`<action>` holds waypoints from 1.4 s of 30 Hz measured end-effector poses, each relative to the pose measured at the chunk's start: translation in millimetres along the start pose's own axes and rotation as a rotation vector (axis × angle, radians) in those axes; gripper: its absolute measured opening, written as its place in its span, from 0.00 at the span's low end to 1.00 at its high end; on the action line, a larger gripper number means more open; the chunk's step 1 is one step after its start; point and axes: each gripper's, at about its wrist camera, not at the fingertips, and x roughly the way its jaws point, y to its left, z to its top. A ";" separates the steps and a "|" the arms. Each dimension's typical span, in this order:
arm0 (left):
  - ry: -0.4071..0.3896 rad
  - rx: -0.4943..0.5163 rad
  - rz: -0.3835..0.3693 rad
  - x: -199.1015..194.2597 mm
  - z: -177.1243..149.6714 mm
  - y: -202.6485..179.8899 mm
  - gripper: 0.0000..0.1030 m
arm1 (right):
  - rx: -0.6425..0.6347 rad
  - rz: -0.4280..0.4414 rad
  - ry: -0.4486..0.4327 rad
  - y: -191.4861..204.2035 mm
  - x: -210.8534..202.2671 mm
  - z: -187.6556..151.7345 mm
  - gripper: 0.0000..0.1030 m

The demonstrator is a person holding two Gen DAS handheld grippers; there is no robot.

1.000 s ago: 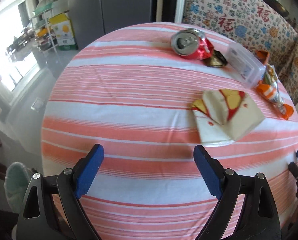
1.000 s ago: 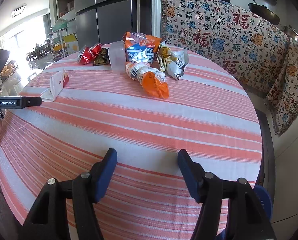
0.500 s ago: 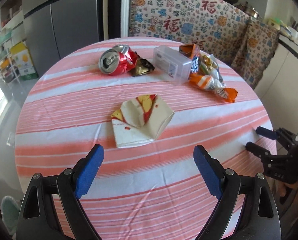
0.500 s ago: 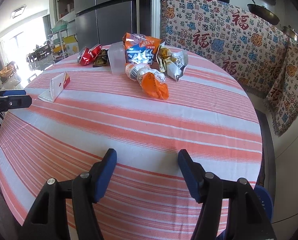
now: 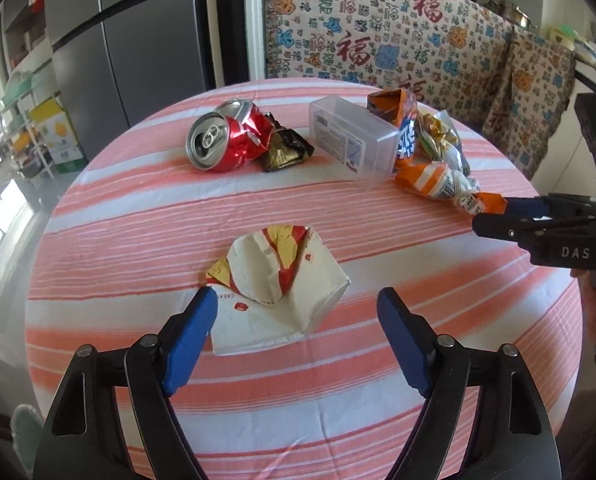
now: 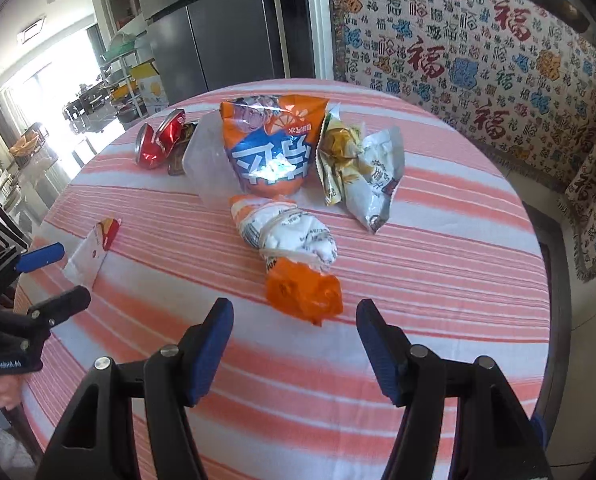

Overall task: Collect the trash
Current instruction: 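Grasp the white napkin with the left gripper while the right gripper grasps the orange-white snack bag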

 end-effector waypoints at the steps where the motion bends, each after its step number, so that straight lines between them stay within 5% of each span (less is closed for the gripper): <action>1: -0.001 0.011 0.007 0.4 1.0 -1.4 0.68 | 0.013 0.010 0.011 -1.3 4.3 3.2 0.63; 3: 0.005 0.029 0.013 1.8 1.2 -2.4 0.49 | 0.039 0.034 0.018 -2.8 5.1 6.5 0.43; 4: 0.012 0.029 0.004 2.8 0.4 -1.5 0.30 | 0.045 0.045 0.028 -2.6 4.1 6.4 0.36; 5: 0.022 0.023 -0.011 3.7 -0.5 0.3 0.14 | 0.048 0.041 0.031 -2.2 1.4 5.1 0.36; 6: 0.032 0.014 -0.025 4.4 -1.8 3.0 0.12 | 0.048 0.032 0.030 -0.6 -2.5 1.5 0.36; 13: 0.089 -0.047 -0.190 -19.0 -19.7 29.3 0.09 | 0.078 -0.007 0.057 10.4 -42.6 -39.1 0.36; 19: 0.111 -0.040 -0.232 -36.7 -33.8 44.4 0.10 | 0.059 0.043 0.118 37.3 -55.7 -74.3 0.39; 22: 0.101 -0.012 -0.235 -40.6 -33.5 41.0 0.23 | 0.036 0.049 0.119 40.9 -58.9 -70.0 0.55; 24: 0.097 0.025 -0.242 -41.1 -31.8 35.6 0.45 | 0.003 0.031 0.113 42.0 -64.0 -64.1 0.59; 26: 0.104 0.071 -0.247 -38.6 -31.2 29.5 0.48 | -0.034 0.035 0.120 43.5 -68.8 -59.6 0.63; 33: 0.130 0.202 -0.248 -30.3 -31.8 12.1 0.48 | -0.224 0.004 0.189 60.5 -63.4 -49.5 0.67; 39: 0.127 0.217 -0.231 -28.0 -26.0 9.9 0.47 | -0.298 -0.008 0.241 77.6 -36.1 -38.8 0.67; 40: 0.129 0.225 -0.223 -27.0 -25.6 8.8 0.45 | -0.312 -0.024 0.247 80.6 -30.7 -37.1 0.67; 42: 0.142 0.249 -0.192 -24.3 -26.4 6.0 0.23 | -0.302 -0.046 0.255 81.3 -23.6 -32.4 0.67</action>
